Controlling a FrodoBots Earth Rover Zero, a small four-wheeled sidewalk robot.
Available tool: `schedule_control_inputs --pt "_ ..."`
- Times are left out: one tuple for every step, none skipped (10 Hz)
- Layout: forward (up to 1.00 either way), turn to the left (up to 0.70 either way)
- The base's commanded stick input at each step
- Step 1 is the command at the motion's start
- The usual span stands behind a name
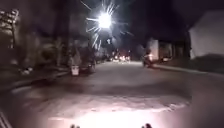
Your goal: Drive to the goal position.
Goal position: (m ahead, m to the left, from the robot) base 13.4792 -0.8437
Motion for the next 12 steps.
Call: schedule_control_inputs --pt "0.7 0.0" --pt "0.7 0.0" --pt "0.7 0.0" --pt "0.7 0.0" --pt "0.7 0.0" --pt "0.7 0.0" --pt "0.7 0.0" --pt "0.7 -0.01" --pt "0.7 -0.08" --pt "0.7 -0.16" --pt "0.7 -0.31" --pt "0.7 -0.18"
